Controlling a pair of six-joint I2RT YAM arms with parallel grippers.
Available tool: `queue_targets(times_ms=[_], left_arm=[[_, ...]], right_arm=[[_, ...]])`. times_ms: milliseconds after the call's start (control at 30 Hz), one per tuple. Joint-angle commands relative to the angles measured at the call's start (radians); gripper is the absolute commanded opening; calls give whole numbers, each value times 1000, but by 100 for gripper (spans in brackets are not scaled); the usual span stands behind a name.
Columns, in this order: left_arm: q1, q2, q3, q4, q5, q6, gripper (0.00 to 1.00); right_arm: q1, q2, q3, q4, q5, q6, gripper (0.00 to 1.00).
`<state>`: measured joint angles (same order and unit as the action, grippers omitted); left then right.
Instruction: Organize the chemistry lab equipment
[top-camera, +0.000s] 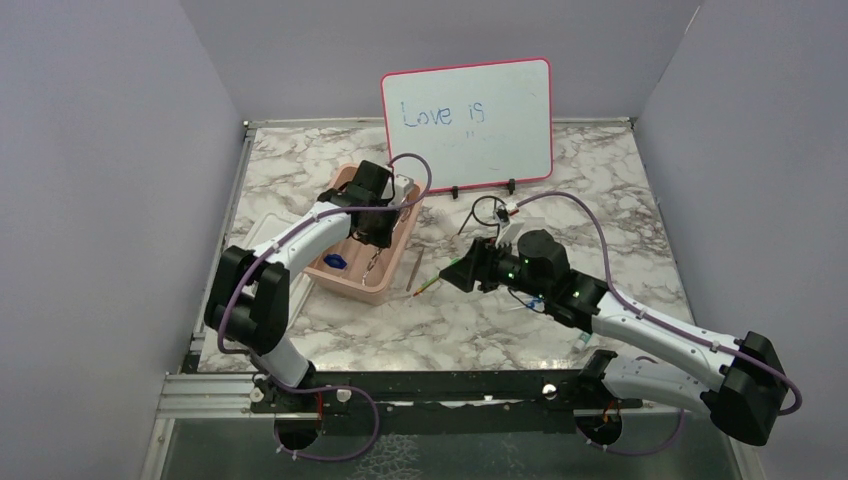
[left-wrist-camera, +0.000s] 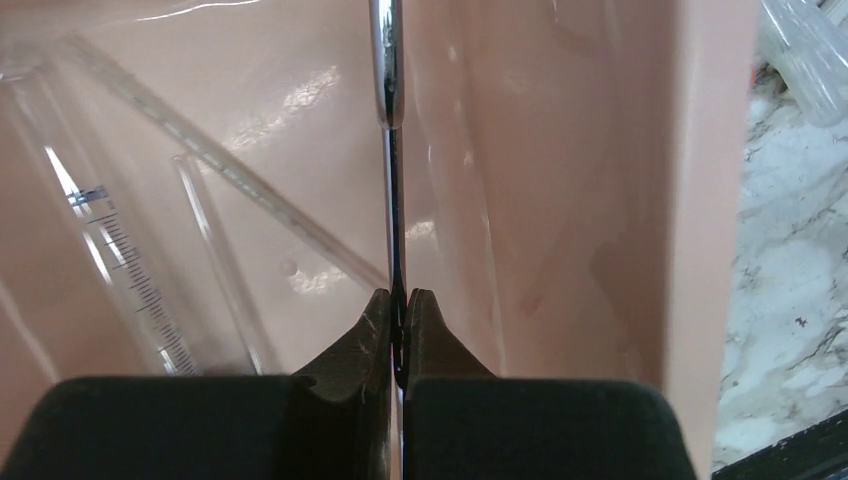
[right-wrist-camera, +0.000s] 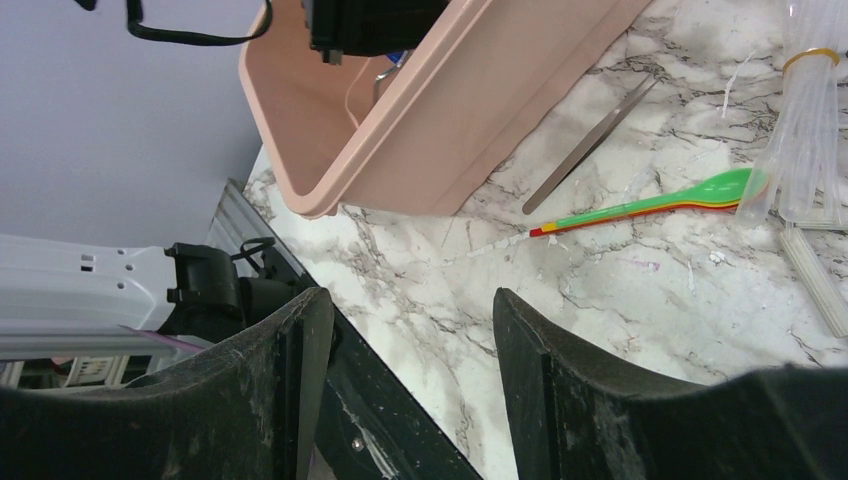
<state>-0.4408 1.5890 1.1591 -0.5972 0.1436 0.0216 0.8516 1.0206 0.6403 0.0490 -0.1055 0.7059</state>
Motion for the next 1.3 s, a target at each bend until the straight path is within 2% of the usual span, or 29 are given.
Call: queue_targets(times_ms=[0,100,433,700,900,1067,1267], left_arm=[[-1,65,9,75,57,-69,0],[-1,96,19,80,50,-72,2],[5,68,33,79,41,-85,33],[5,-55,62,49,6,-103,41],[4,-210,73,65,-49,-137,41],[2,-377,-5,192,-55,-191,41],[2,-551,-122,349,-35,-213,49]], right_arm=[[3,-15,-20,-22,52,-10,62],[3,-11,-14,-47,97,0,62],[4,22,-7,-122,206,0,62],[4,121,35,-195,263,8,61],[5,277,129,-256,247,18,59],[11,436,271,-334,272,72,56],[21,617,438,-469,369,269,56]])
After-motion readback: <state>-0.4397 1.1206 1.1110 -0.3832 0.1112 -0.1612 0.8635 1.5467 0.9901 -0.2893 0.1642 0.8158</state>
